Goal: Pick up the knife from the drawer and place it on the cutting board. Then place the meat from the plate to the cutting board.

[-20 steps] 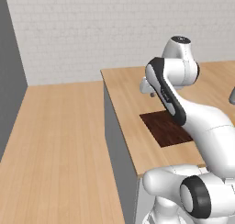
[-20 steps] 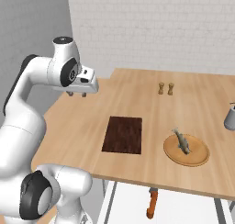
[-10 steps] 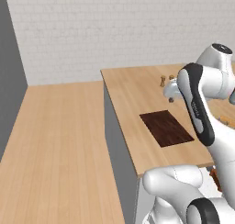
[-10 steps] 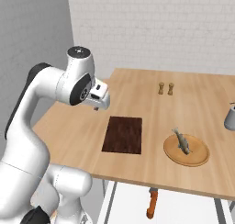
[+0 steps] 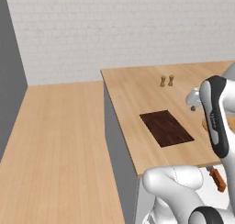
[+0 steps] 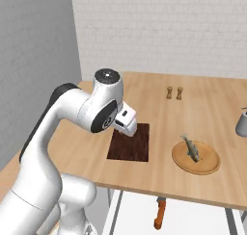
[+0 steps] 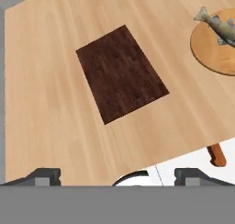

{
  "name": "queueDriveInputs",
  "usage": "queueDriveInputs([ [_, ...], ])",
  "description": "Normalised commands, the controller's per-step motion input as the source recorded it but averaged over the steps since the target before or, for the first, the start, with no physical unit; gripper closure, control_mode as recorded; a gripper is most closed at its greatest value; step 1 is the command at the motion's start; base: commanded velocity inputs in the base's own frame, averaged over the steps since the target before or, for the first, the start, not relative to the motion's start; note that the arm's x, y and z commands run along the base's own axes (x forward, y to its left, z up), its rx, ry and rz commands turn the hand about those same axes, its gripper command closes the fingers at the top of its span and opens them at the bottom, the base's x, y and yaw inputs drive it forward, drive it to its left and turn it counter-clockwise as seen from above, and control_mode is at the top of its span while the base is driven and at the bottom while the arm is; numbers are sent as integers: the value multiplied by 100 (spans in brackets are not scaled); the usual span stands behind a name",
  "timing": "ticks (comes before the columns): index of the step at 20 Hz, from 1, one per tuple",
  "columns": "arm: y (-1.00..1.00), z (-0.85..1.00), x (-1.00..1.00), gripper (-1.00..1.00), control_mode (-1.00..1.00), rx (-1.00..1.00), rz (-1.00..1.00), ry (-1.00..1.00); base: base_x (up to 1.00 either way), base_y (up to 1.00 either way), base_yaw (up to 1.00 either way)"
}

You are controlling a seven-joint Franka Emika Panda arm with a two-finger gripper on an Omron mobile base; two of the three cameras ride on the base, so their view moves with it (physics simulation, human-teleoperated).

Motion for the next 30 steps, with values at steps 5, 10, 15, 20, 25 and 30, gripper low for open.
queueDriveInputs([
  [5, -80, -70, 0, -100, -100, 0, -16, 1, 0, 0, 0],
  [10, -79, -66, -2, -100, -100, 0, -15, 0, 0, 0, 0],
  [15, -70, -39, -1, -100, -100, 0, -14, 1, 0, 0, 0],
  [20, -61, -26, 0, -100, -100, 0, -14, 13, 0, 0, 0],
  [25, -27, -21, -35, -100, -100, 0, -3, 21, 0, 0, 0],
  [30, 0, -19, -25, -100, -100, 3, 0, 0, 0, 0, 0],
])
